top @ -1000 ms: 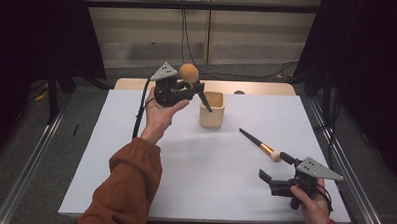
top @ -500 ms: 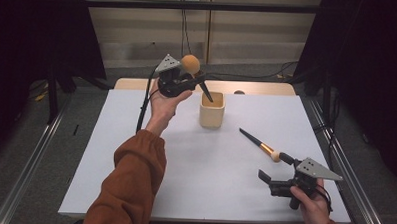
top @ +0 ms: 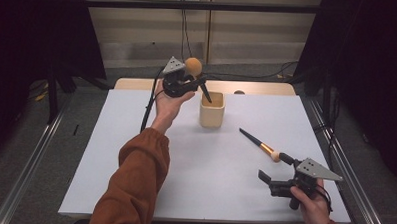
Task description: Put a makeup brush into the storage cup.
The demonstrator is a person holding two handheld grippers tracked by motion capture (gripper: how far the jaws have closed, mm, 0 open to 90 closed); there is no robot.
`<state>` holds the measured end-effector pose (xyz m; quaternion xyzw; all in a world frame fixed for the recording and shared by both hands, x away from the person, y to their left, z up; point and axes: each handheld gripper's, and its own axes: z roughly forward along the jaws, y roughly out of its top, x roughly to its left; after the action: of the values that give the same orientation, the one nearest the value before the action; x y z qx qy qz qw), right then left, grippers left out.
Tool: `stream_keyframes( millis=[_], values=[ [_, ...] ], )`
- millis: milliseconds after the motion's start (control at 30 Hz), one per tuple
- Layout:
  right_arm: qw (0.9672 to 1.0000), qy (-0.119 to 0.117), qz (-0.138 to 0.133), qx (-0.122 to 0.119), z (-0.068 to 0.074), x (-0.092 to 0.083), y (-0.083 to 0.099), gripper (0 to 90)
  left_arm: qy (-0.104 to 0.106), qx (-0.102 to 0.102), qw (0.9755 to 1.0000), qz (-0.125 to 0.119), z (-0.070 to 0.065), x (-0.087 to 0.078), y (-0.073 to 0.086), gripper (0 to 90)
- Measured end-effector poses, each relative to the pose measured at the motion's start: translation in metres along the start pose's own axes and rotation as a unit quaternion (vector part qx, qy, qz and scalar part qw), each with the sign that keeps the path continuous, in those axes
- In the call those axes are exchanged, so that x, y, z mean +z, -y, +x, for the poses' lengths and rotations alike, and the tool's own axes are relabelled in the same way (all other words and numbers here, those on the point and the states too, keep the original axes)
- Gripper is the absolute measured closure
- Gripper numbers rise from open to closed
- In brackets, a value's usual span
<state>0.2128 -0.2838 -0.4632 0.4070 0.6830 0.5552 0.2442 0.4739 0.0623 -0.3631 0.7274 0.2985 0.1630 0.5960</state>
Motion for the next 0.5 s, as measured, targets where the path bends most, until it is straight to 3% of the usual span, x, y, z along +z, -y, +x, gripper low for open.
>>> stream_keyframes(
  millis=[200,500],
  values=[
    [1.0,0.0,0.001,0.001,0.0,0.0,0.001,0.0,0.006,0.008,0.9998,0.015,-0.003,0.003,0.006,65.5],
    [1.0,0.0,0.006,-0.004,0.001,0.0,0.001,0.0,0.011,0.002,0.9997,0.023,-0.006,0.004,0.019,65.4]
  ],
)
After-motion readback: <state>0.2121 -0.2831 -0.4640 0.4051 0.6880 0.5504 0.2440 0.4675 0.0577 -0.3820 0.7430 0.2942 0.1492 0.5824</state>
